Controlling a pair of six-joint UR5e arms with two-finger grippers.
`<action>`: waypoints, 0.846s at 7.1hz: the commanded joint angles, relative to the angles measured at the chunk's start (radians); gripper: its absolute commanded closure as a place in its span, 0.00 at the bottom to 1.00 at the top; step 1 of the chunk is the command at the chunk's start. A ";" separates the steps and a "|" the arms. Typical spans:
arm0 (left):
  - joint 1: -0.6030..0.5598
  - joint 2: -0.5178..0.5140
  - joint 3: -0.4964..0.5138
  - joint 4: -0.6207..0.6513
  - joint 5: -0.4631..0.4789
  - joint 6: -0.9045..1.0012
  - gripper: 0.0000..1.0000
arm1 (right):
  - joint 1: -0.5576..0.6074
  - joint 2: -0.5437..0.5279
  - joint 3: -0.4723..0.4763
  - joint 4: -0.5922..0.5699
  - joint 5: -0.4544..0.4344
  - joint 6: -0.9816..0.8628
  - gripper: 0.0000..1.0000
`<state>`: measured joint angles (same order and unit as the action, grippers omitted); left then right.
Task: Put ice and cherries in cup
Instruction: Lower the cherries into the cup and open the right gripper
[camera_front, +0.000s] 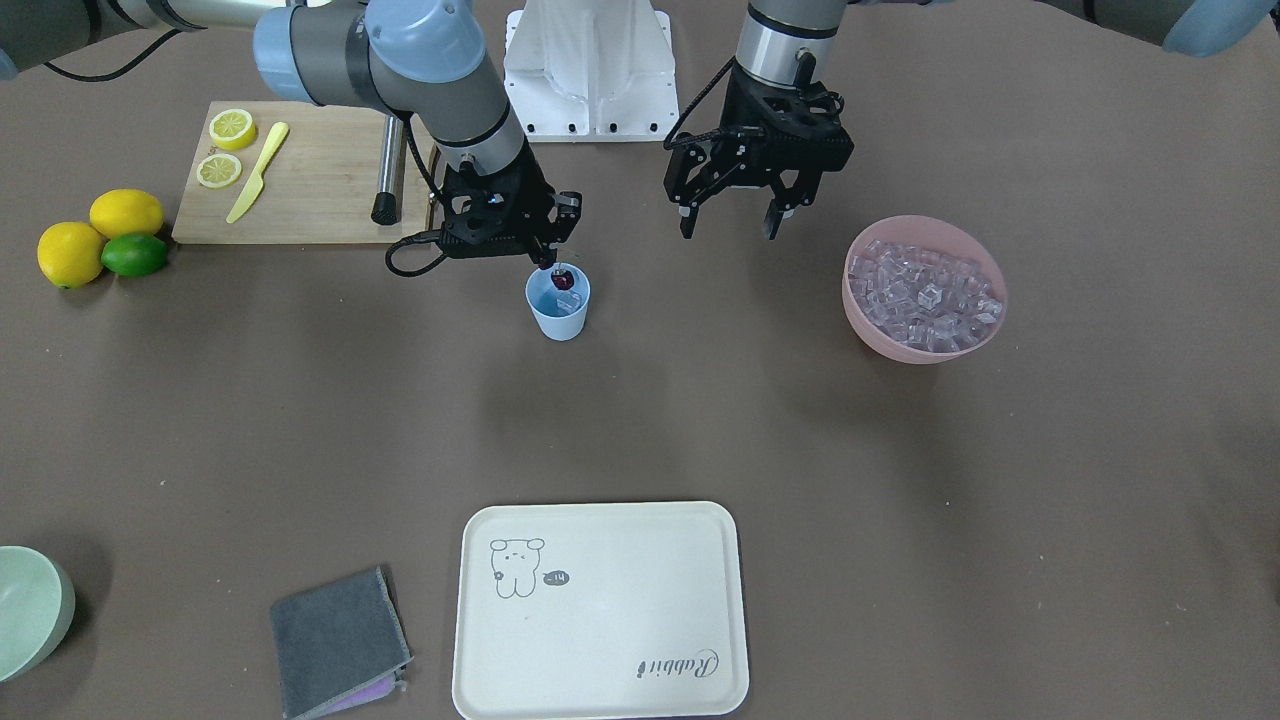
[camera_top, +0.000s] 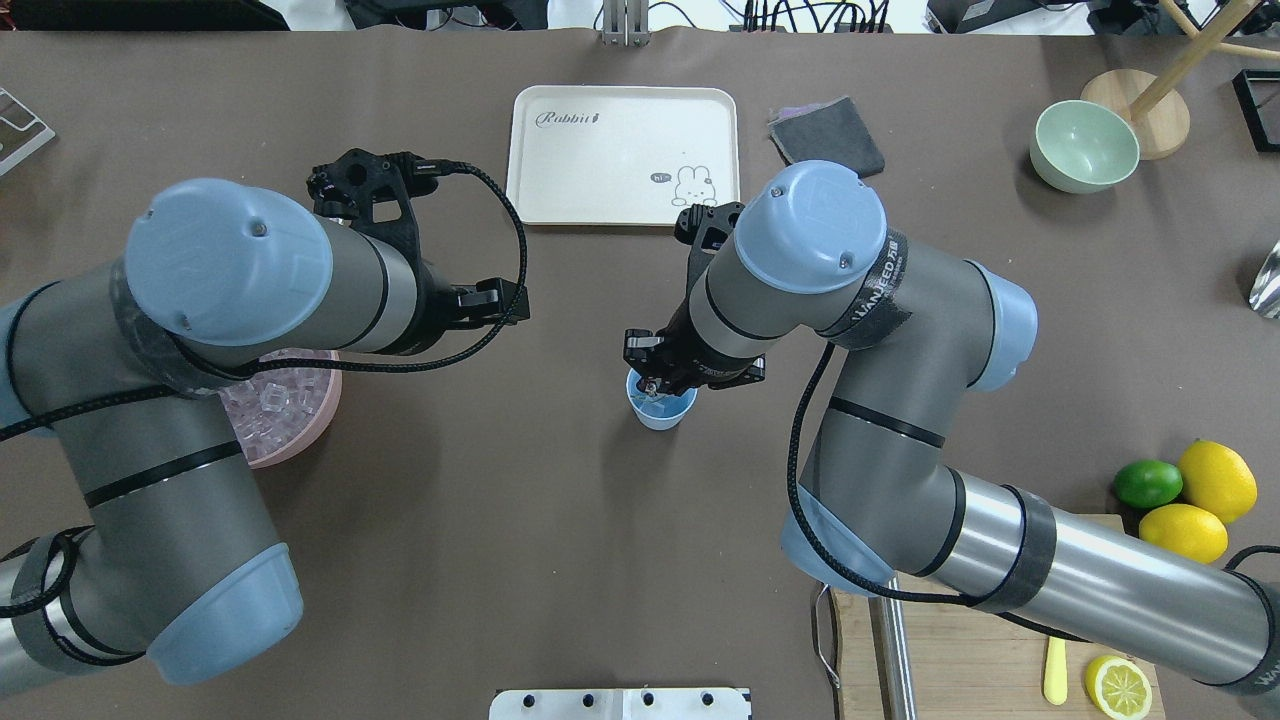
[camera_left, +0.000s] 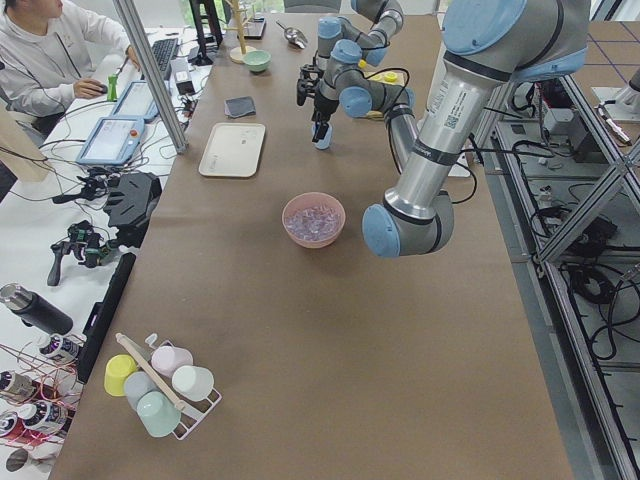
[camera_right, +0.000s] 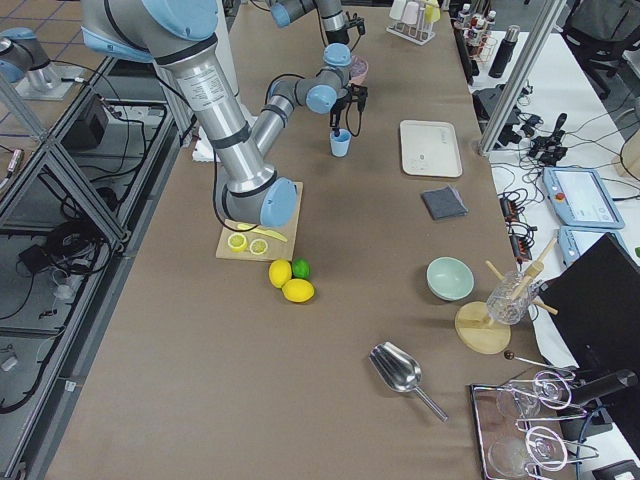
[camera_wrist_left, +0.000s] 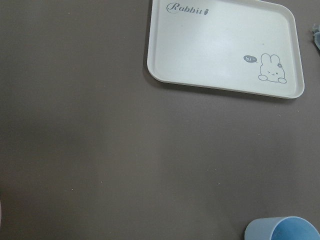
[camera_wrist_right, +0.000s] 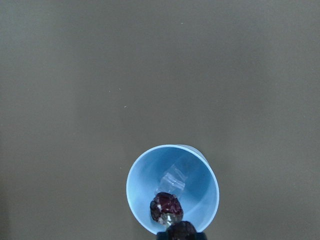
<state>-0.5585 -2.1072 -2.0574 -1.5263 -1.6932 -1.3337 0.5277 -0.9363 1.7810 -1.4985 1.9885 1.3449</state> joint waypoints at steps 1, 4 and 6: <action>0.002 0.006 0.000 0.000 0.001 -0.001 0.04 | -0.012 0.004 -0.006 0.001 -0.013 0.006 0.14; 0.002 0.007 -0.003 0.000 0.001 -0.002 0.04 | 0.024 0.004 -0.003 0.000 -0.002 0.000 0.02; -0.026 0.009 -0.012 0.062 -0.006 0.030 0.04 | 0.175 -0.065 0.011 -0.002 0.071 -0.104 0.01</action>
<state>-0.5686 -2.0996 -2.0621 -1.5112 -1.6950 -1.3260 0.6032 -0.9538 1.7824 -1.4994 2.0078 1.3214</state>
